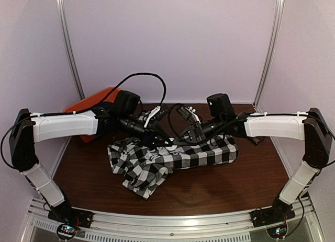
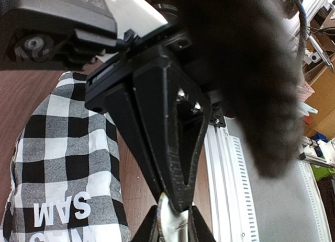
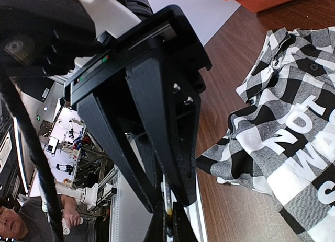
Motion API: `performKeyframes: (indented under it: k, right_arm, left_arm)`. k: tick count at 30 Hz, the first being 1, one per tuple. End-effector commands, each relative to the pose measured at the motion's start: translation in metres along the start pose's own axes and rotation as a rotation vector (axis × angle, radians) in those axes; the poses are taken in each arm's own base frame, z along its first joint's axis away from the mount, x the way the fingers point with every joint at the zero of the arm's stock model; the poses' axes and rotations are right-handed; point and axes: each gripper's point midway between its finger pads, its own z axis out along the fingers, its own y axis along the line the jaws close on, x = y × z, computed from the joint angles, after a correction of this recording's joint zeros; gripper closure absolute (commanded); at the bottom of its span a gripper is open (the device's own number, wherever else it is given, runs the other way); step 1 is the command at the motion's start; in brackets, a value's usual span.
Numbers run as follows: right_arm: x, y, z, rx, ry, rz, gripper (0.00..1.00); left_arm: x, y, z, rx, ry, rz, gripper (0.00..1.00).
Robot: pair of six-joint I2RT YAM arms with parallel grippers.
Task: Pin the brooch onto the clothing
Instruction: Open the brooch.
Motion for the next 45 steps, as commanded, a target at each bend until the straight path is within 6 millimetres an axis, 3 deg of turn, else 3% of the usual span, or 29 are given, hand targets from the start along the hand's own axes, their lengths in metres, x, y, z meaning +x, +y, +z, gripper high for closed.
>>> performKeyframes:
  k: [1,3,5,8,12,24,45]
  right_arm:
    - [0.000,0.013,0.004,-0.048,0.005,-0.035,1.00]
    - [0.001,0.013,0.004,-0.048,0.006,-0.034,1.00]
    - [0.001,0.013,0.004,-0.050,0.007,-0.035,1.00]
    - [0.002,0.012,0.005,-0.049,0.007,-0.032,1.00]
    - [0.002,0.014,0.005,-0.052,0.007,-0.035,1.00]
    - [0.005,0.013,0.004,-0.043,0.020,-0.042,1.00]
    - [0.006,0.011,0.004,-0.038,0.020,-0.035,1.00]
  left_arm:
    - [-0.006,0.006,0.004,-0.028,-0.026,0.022,0.87]
    - [-0.009,0.006,0.003,-0.032,-0.045,0.023,0.95]
    - [-0.012,0.005,0.002,-0.032,-0.067,0.025,0.95]
    - [-0.020,0.001,-0.001,-0.021,-0.104,0.036,0.76]
    - [-0.025,-0.006,-0.004,0.005,-0.125,0.054,0.69]
    - [-0.008,0.003,-0.021,-0.092,0.042,0.155,0.66]
    - [0.002,-0.001,-0.003,-0.019,0.045,0.119,0.73]
